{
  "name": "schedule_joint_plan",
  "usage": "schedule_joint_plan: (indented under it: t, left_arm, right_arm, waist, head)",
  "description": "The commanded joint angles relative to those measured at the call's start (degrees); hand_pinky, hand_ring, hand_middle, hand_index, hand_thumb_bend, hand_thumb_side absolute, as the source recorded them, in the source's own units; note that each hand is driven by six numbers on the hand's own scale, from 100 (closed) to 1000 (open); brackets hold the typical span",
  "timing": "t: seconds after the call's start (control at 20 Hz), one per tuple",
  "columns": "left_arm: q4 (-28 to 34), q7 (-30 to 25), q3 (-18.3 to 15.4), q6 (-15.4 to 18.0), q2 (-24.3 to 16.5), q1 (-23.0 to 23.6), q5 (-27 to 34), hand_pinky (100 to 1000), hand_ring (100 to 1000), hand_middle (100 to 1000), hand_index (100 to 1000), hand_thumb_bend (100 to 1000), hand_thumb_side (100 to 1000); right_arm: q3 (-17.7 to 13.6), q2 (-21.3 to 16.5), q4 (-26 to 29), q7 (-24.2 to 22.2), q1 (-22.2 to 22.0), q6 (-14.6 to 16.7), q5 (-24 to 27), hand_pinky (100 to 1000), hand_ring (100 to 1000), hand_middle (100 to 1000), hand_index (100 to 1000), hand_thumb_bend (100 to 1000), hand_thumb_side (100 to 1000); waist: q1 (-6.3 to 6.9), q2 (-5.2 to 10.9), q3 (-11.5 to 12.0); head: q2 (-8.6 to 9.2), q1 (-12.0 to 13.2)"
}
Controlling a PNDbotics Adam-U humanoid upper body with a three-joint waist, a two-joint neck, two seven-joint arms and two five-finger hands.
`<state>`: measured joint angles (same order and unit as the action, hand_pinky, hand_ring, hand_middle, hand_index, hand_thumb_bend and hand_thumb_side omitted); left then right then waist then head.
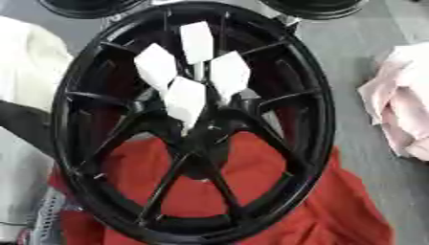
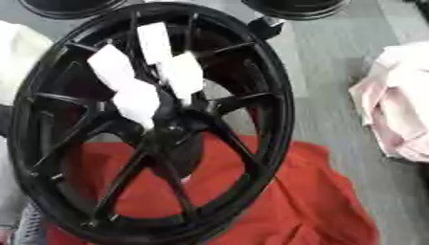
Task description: Pull the pin out of the wheel hub.
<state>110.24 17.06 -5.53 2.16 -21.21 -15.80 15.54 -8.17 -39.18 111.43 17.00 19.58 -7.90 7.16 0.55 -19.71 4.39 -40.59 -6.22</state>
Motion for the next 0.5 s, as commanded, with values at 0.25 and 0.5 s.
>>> schedule_joint_plan:
  t: [0.25,0.5]
  left_arm:
    - [1.3,0.0,-0.5,0.1,-1.1,-0.2,0.2,789,716,692,886,112,866]
    - [1.3,0.0,-0.5,0.1,-1.5,0.0,0.0,789,716,693,886,111,866]
  right_arm:
    - [-0.8,-2.9,1.1,-0.5,0.0,-0.1,-0.5,799,710,630,683,100,598]
    - [0.5,-8.5,1.9,-3.4,-1.2,-1.5,-2.4,806,723,639,696,100,551]
  waist:
    - [-0.05,1.10,0.0]
    - [-0.36,1.08,-0.2]
  head:
    - [0.84,0.0]
    - [0.63,0.1]
